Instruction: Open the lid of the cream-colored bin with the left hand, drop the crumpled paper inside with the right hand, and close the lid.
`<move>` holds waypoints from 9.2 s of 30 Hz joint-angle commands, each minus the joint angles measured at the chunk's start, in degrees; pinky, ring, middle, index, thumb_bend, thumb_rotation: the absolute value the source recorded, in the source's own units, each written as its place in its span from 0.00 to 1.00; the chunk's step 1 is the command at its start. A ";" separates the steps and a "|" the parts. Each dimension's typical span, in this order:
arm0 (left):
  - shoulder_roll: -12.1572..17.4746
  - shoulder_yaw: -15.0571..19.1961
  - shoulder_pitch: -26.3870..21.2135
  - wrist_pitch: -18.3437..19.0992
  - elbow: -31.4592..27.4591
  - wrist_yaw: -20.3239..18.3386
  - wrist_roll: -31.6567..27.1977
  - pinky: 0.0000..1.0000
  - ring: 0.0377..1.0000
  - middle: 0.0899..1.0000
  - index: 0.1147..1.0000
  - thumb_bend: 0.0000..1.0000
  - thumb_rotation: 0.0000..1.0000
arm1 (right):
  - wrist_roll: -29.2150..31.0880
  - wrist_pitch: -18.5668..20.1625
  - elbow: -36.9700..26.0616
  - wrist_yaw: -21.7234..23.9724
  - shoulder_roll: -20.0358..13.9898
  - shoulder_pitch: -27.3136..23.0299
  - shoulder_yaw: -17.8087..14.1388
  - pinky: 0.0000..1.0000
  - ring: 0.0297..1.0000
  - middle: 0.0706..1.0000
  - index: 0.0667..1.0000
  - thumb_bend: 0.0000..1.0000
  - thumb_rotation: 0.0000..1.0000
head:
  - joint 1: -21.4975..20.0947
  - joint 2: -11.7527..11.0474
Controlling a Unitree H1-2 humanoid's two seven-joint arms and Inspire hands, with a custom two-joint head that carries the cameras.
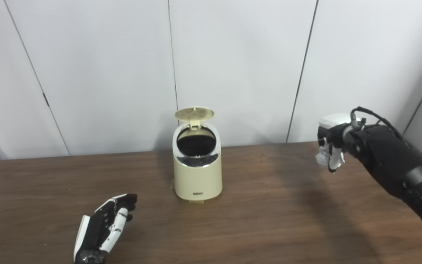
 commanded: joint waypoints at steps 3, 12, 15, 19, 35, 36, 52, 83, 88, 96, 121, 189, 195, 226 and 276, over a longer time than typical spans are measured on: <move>-0.04 -0.35 -2.27 -1.78 -0.47 0.38 0.73 0.70 0.75 0.72 0.69 0.13 0.60 | -1.14 0.51 -6.30 2.23 -1.77 -4.74 -2.00 0.38 0.42 0.40 0.46 0.53 0.00 | 0.18 -0.22; -0.33 -0.52 -2.65 -2.35 0.34 0.65 1.25 0.69 0.74 0.73 0.70 0.13 0.59 | -2.20 0.55 -17.33 8.89 0.03 -5.76 -2.84 0.31 0.38 0.42 0.45 0.53 0.00 | 0.68 -0.41; -0.38 -0.58 -2.77 -2.59 0.74 0.79 1.49 0.69 0.74 0.73 0.70 0.13 0.56 | -2.38 1.26 -21.12 11.59 1.04 -6.08 -3.60 0.30 0.38 0.39 0.46 0.53 0.00 | 0.79 -0.55; -0.60 -0.74 -2.88 -2.73 1.07 0.94 1.76 0.69 0.74 0.73 0.70 0.14 0.58 | -3.33 2.46 -25.15 15.38 3.17 -7.02 -4.41 0.34 0.42 0.40 0.47 0.53 0.00 | 1.08 -0.64; -1.72 -0.89 -3.33 -2.39 2.08 1.53 1.74 0.69 0.75 0.73 0.70 0.14 0.55 | -4.51 1.82 -30.08 21.71 9.17 -11.19 -4.56 0.23 0.30 0.37 0.47 0.52 0.00 | 1.84 -1.28; -1.75 -0.93 -3.37 -2.31 2.06 1.52 1.78 0.69 0.75 0.73 0.70 0.14 0.54 | -4.78 1.81 -30.41 22.24 9.65 -11.58 -4.54 0.22 0.29 0.36 0.47 0.52 0.00 | 1.86 -1.32; -2.31 -1.18 -3.90 -3.23 3.50 1.61 1.85 0.71 0.76 0.74 0.71 0.16 0.53 | -5.39 -0.75 -31.23 21.37 16.03 -14.78 -5.04 0.25 0.33 0.38 0.45 0.53 0.00 | 2.64 -2.03; -4.55 -2.19 -3.18 -2.05 1.80 2.74 3.53 0.70 0.76 0.73 0.70 0.19 0.55 | -7.44 -9.14 -24.29 5.35 22.61 -10.43 -2.18 0.12 0.16 0.43 0.44 0.53 0.00 | 4.56 -1.59; -4.45 -2.16 -3.08 -2.24 1.86 2.47 3.19 0.71 0.76 0.73 0.70 0.19 0.55 | -9.72 -8.88 -22.95 5.68 22.79 -10.25 -1.15 0.14 0.19 0.38 0.45 0.53 0.00 | 4.58 -1.45; -4.32 -2.34 -2.91 -1.93 1.46 2.38 3.53 0.71 0.76 0.73 0.70 0.18 0.56 | -11.82 -10.18 -22.16 3.92 22.49 -9.30 0.01 0.13 0.18 0.42 0.44 0.53 0.00 | 4.60 -1.27; -4.48 -2.41 -2.72 -2.39 1.88 1.97 2.46 0.71 0.76 0.73 0.70 0.17 0.52 | -12.55 -13.32 -17.52 -15.98 22.64 -3.79 -1.52 0.14 0.18 0.34 0.47 0.52 0.00 | 4.71 -1.42; -3.94 -3.73 -3.27 -1.98 2.82 1.73 2.51 0.70 0.75 0.73 0.70 0.21 0.54 | -21.43 -5.90 -19.71 -7.94 26.24 -6.03 -3.77 0.23 0.31 0.42 0.55 1.00 0.37 | 4.48 -1.50; -3.94 -3.81 -3.29 -1.91 2.75 1.73 2.57 0.70 0.75 0.73 0.70 0.20 0.54 | -21.92 -6.06 -19.92 -7.73 26.21 -5.99 -3.72 0.25 0.33 0.45 0.58 1.00 0.39 | 4.48 -1.50; -3.54 -3.92 -3.43 -2.67 3.66 1.85 2.62 0.70 0.75 0.73 0.70 0.20 0.55 | -14.78 -8.58 -23.26 -27.69 26.99 1.06 -8.41 0.14 0.19 0.35 0.46 0.52 0.00 | 4.58 -1.54; -0.87 -3.32 -1.88 -5.81 4.46 2.32 3.09 0.67 0.73 0.72 0.70 0.18 0.53 | 25.50 -33.93 -17.77 -55.34 30.49 43.83 -23.72 0.60 0.70 0.72 0.72 0.25 0.32 | 6.58 -0.48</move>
